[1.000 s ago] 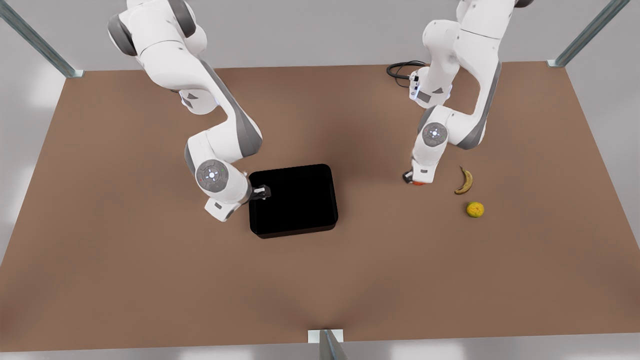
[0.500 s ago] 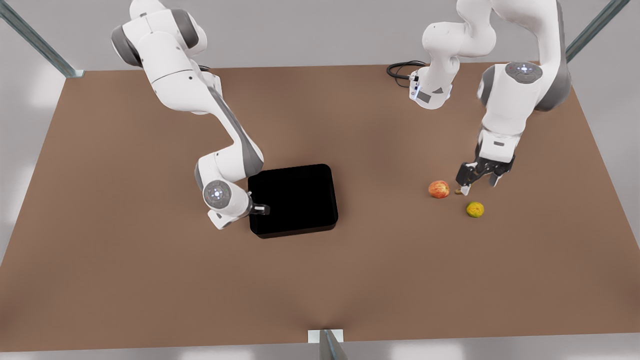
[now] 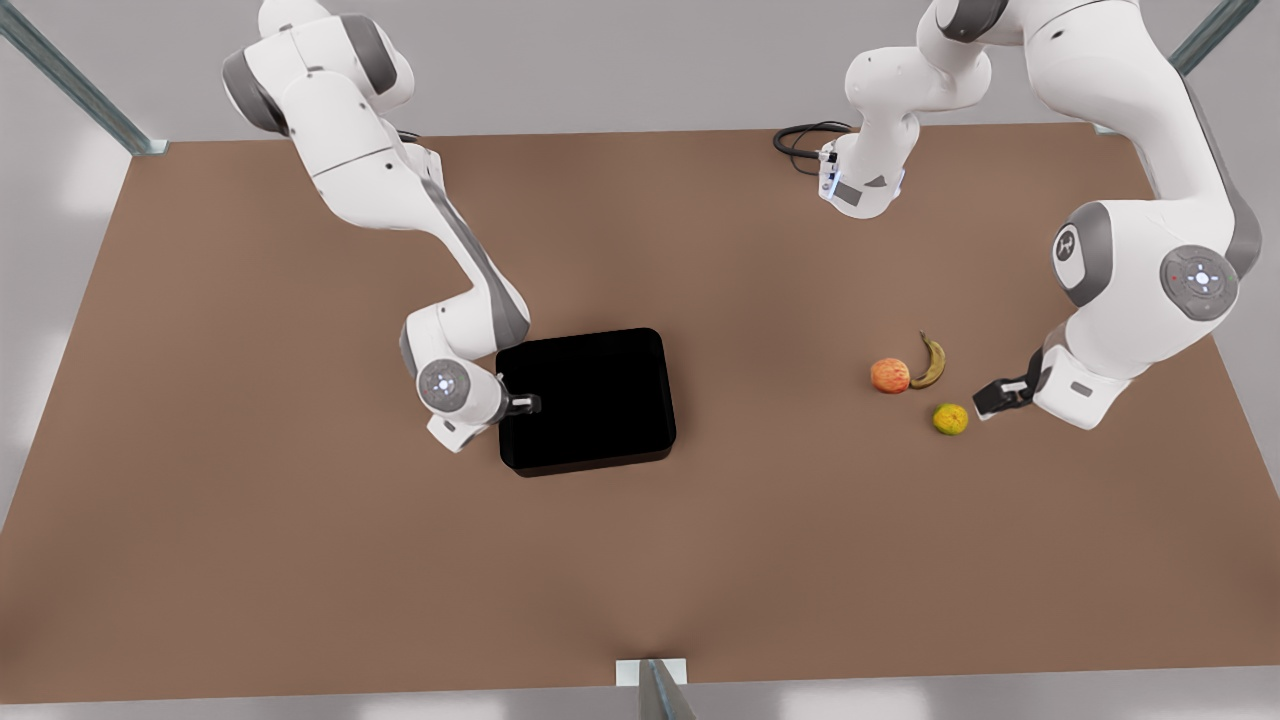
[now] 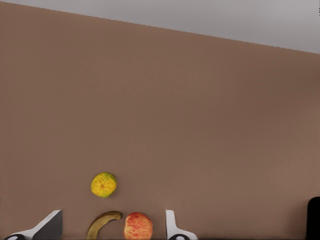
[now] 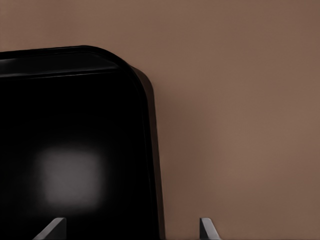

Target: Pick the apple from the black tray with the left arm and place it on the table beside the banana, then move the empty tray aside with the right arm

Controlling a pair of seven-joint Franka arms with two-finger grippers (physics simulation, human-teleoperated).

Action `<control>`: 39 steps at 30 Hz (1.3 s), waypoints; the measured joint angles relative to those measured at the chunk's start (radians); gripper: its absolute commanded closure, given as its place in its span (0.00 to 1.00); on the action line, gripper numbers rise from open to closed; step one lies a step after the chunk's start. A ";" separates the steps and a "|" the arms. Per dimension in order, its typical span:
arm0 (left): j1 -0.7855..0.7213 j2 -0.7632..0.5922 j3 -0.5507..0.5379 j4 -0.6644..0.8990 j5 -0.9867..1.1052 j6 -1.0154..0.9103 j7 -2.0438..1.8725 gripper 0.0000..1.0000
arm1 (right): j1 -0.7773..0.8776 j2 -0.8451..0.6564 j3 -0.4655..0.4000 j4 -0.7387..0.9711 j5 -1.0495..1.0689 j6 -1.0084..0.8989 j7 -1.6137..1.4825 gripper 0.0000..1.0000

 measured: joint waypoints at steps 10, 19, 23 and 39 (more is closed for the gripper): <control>-0.004 -0.001 -0.002 -0.002 -0.003 -0.037 0.120 0.00 | -0.023 0.035 -0.001 0.003 0.030 0.029 -0.130 0.53; -0.003 -0.001 -0.002 -0.003 -0.003 -0.044 0.183 0.00 | -0.023 0.032 -0.002 0.008 0.055 0.029 -0.200 0.75; -0.004 -0.006 -0.003 -0.004 -0.003 -0.047 0.202 0.00 | -0.023 0.013 -0.004 0.014 0.059 0.023 -0.221 0.78; -0.004 -0.008 -0.003 -0.005 -0.003 -0.051 0.248 0.00 | -0.024 -0.109 -0.281 0.076 0.085 -0.224 -0.379 0.83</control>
